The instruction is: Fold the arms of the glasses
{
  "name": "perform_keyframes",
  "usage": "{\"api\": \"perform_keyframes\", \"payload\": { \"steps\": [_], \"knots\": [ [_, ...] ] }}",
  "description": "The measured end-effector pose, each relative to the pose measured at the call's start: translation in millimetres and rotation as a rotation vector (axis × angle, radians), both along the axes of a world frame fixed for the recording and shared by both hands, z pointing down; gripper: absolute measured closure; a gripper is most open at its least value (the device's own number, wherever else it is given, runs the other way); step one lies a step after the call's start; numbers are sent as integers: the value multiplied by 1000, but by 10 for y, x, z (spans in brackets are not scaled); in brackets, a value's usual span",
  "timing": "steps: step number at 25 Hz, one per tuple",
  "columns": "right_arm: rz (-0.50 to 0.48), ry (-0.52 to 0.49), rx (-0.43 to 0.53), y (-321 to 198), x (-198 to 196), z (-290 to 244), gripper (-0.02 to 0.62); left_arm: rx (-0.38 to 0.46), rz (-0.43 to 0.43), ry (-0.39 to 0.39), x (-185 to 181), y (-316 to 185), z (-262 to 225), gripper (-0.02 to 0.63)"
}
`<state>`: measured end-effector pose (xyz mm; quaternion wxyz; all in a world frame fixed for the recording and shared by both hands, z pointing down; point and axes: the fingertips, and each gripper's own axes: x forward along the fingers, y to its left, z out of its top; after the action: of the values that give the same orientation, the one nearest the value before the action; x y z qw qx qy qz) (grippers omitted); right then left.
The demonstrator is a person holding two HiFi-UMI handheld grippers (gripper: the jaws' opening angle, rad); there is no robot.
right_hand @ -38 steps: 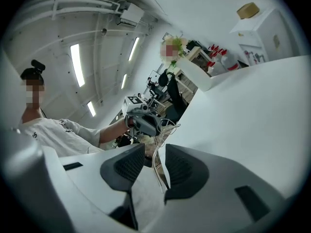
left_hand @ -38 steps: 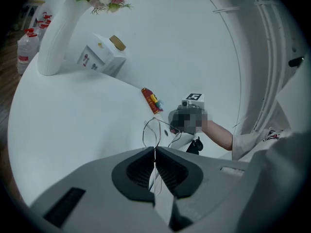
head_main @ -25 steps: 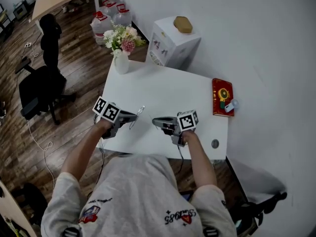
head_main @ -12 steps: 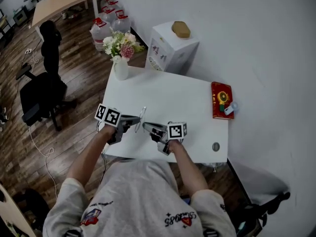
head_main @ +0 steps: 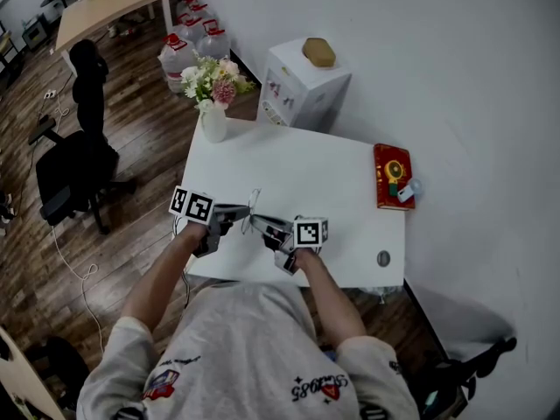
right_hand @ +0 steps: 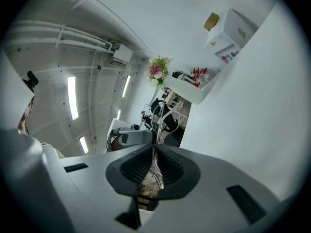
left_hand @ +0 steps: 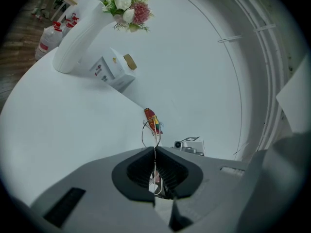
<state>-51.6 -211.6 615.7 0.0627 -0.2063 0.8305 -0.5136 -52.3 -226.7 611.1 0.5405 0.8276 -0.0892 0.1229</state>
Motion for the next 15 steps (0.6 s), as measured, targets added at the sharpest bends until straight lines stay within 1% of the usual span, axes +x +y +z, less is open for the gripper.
{"api": "perform_keyframes", "payload": {
  "steps": [1,2,3,6,8,9,10,13,15],
  "knots": [
    [2,8,9,16,-20,1,540,1,-6,-2,-17,-1,7,594],
    [0,21,15,41,-40,4,457,3,-12,-5,-33,-5,15,594],
    [-2,42,19,68,-45,15,418,6,-19,-7,-47,-16,21,594],
    [30,163,40,105,70,137,399,16,-48,-18,-98,-82,40,594],
    [74,262,88,83,183,194,393,25,-71,-27,-157,-126,55,594],
    [98,310,118,60,247,197,403,29,-84,-32,-183,-146,63,594],
    [124,349,147,31,317,186,438,33,-96,-36,-202,-169,70,594],
    [216,449,218,-79,559,118,502,42,-136,-46,-240,-236,89,594],
    [290,533,286,-155,721,13,589,46,-158,-53,-274,-269,95,594]
  ]
}}
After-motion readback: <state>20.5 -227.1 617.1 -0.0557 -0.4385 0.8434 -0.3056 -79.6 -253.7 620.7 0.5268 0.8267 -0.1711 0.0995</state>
